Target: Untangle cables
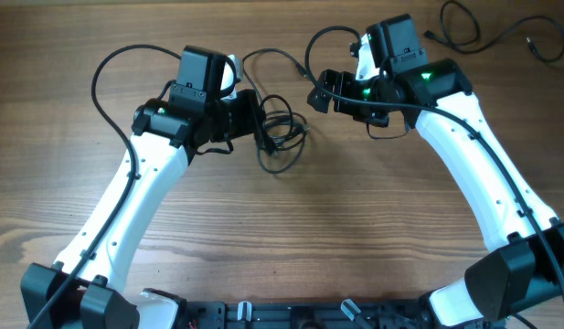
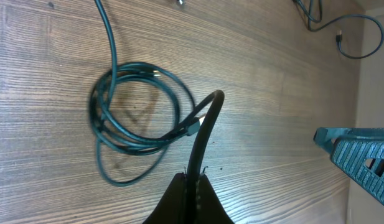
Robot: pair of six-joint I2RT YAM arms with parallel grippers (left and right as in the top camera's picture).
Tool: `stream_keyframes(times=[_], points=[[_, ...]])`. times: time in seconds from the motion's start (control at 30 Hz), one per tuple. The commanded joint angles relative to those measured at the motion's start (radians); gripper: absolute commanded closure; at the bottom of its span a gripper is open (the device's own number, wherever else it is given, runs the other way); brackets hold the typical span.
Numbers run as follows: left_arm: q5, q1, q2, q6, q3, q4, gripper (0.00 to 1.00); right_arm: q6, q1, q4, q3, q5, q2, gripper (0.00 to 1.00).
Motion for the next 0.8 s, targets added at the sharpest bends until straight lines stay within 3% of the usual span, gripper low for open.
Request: stream_keyframes(times=[0.0, 0.37, 0.43, 0.5, 0.53, 0.63, 0.7, 0.77], points=[[0.043, 0.002, -0.028, -0.019, 0.001, 0.029, 0.96, 0.006, 0.006, 0.005, -0.003, 0.014, -0.004, 0.00], [0.020, 0.002, -0.047, -0.068, 0.001, -0.068, 0.96, 0.007, 0.006, 0.005, -0.003, 0.014, -0.004, 0.00], [0.020, 0.002, -0.047, -0.069, 0.001, -0.069, 0.96, 0.125, 0.006, 0.026, -0.003, 0.013, -0.004, 0.00], [0.020, 0.002, -0.047, -0.068, 0.001, -0.083, 0.96, 0.462, 0.006, 0.026, -0.003, 0.007, -0.004, 0.00], [0.019, 0.002, -0.047, -0.068, 0.001, -0.093, 0.96, 0.534, 0.006, -0.002, -0.003, -0.020, -0.004, 0.00], [0.016, 0.002, -0.046, -0.068, 0.001, -0.098, 0.96, 0.470, 0.016, -0.015, -0.003, -0.013, -0.004, 0.00], [0.016, 0.002, -0.046, -0.068, 0.001, -0.097, 0.96, 0.253, 0.035, -0.017, -0.003, -0.012, -0.004, 0.00], [0.007, 0.001, -0.045, -0.068, 0.001, -0.095, 0.96, 0.154, 0.052, -0.038, -0.003, -0.010, 0.000, 0.00]])
